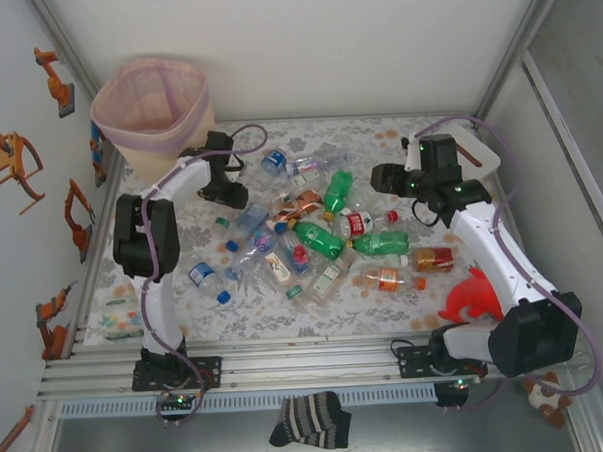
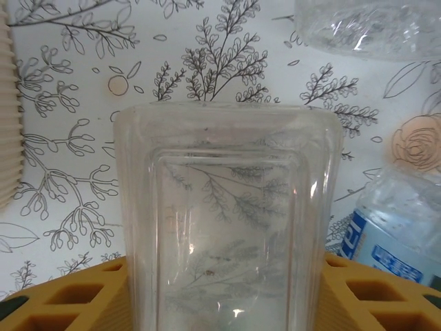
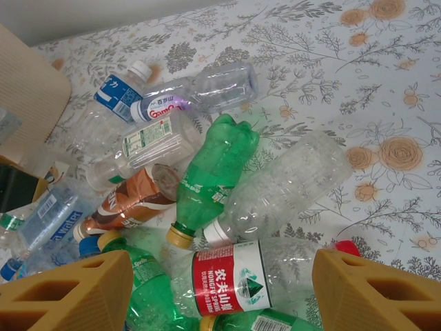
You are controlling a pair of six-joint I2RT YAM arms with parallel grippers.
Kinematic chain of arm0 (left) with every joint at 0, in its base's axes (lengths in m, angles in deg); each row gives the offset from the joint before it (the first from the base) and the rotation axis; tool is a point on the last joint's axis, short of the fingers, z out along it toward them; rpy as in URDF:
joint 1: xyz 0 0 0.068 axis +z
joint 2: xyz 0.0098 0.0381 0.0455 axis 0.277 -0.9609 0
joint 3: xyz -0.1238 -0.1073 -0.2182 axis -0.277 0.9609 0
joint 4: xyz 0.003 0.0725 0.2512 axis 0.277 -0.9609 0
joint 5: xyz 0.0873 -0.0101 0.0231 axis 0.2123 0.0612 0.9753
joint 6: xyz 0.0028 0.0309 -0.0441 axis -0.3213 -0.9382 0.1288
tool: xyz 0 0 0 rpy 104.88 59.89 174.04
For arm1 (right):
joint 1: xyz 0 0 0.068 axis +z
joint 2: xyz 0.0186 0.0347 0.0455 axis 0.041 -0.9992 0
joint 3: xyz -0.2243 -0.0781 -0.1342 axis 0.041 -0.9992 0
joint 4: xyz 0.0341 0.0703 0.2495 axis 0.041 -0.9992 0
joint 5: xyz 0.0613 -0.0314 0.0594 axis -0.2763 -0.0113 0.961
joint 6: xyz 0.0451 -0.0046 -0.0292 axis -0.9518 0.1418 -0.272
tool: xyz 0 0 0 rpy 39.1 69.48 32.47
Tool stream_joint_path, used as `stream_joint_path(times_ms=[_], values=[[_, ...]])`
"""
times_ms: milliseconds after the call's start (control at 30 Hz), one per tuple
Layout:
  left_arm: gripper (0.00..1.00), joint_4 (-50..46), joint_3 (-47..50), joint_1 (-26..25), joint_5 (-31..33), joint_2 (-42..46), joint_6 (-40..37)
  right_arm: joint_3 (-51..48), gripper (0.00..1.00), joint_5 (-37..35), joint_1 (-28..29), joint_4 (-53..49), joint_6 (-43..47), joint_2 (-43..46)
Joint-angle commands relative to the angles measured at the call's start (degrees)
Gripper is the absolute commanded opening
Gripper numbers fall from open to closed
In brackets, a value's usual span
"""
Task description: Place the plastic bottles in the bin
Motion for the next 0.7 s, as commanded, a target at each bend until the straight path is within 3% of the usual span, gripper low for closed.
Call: stream_joint_path(times_ms=[0,667], values=[[0.52,-1.07,-1.4,0.21,-2.2,5.84,-0.52,0.79,0.69,-1.22,0.6,0.46,-0.64,1.67],[0.5,2.37,-12.11,0.45,-6.73,25.32,-1.91,2.93,0.68,-0.78,1.17,-0.11,-0.52,2.37]])
